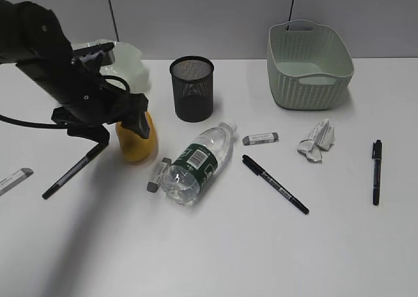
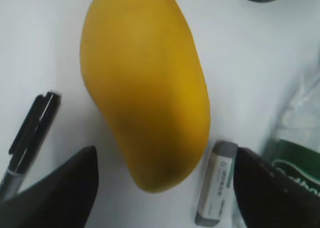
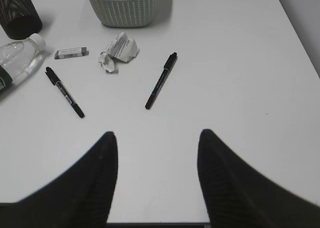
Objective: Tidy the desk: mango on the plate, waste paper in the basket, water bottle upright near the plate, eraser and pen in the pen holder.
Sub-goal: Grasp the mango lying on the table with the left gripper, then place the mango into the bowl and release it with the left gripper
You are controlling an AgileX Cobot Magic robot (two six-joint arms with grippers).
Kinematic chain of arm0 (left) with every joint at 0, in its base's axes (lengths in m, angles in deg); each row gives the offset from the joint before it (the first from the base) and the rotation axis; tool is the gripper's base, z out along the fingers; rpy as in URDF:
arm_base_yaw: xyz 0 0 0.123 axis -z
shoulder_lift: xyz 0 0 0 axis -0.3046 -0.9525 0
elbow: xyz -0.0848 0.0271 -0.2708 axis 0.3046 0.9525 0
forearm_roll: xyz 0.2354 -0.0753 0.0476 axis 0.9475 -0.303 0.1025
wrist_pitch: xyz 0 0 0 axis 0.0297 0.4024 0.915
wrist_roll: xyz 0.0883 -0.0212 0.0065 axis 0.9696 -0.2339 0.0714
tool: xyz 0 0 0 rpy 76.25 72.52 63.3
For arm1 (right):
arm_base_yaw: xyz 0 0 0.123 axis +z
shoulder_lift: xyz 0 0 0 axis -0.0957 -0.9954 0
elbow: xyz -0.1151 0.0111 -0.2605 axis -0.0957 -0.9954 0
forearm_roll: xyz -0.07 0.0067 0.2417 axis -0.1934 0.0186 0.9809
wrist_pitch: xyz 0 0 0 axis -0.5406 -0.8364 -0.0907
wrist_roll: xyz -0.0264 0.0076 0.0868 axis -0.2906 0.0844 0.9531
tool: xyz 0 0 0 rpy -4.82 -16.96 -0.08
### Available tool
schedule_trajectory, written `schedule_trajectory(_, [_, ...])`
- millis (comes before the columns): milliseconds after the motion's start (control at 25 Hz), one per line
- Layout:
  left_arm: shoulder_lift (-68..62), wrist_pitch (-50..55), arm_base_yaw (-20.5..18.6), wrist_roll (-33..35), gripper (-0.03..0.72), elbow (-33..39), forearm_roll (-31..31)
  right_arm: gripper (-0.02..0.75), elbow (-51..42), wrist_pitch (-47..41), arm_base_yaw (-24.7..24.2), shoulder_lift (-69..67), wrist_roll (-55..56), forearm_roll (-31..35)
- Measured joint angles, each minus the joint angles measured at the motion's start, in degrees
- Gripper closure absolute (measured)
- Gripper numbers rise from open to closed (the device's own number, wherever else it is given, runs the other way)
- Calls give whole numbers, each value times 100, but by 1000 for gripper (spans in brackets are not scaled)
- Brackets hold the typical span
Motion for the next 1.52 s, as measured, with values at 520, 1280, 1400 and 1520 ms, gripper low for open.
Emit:
schedule_trajectory(520, [-868, 225, 0, -58, 62, -796, 38, 321, 0, 0, 0, 0, 0, 0])
schedule_trajectory(1280, [-713, 926, 0, -75, 137, -1698, 392, 321, 0, 0, 0, 0, 0, 5])
schedule_trajectory(1400, [-509, 1060, -29, -75, 137, -2117, 946, 321, 0, 0, 0, 0, 0, 5])
schedule_trajectory(1520, [-471, 1146, -228, -75, 137, -2615, 1220, 321, 0, 0, 0, 0, 0, 5])
